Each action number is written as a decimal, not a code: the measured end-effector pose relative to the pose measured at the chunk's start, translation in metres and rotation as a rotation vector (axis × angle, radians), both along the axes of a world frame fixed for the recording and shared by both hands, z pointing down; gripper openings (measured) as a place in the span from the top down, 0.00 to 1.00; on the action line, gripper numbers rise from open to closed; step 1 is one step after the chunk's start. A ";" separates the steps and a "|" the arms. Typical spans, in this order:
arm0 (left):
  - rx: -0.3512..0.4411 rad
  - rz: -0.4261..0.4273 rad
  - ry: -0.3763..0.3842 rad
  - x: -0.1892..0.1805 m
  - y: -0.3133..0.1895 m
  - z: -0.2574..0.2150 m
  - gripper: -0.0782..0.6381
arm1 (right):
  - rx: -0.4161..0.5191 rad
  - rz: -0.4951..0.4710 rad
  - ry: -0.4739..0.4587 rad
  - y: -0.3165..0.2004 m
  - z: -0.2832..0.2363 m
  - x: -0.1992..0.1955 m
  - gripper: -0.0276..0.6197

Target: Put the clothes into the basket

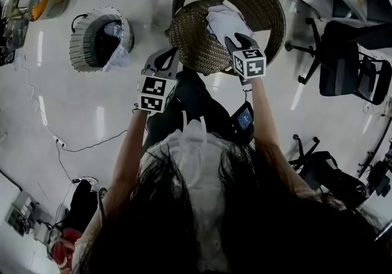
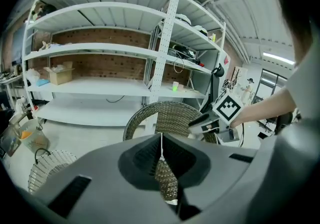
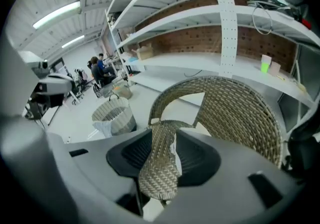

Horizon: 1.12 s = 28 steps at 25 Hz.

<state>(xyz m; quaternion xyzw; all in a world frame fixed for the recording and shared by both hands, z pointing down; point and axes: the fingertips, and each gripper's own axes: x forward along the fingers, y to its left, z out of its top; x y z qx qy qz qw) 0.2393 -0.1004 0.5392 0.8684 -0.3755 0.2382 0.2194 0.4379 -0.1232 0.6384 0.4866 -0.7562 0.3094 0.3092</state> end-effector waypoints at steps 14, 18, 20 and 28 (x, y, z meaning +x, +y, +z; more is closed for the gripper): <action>-0.136 0.060 -0.082 0.022 -0.063 0.131 0.86 | -0.281 -0.041 0.157 -0.028 0.198 0.037 0.54; -0.150 0.085 -0.091 0.031 -0.079 0.158 0.86 | -0.334 -0.068 0.230 -0.036 0.239 0.047 0.53; -0.152 0.109 -0.097 0.035 -0.084 0.169 0.86 | -0.349 -0.110 0.270 -0.038 0.258 0.047 0.52; -0.187 0.100 -0.101 0.029 -0.086 0.202 0.86 | -0.445 -0.153 0.306 -0.040 0.318 0.060 0.52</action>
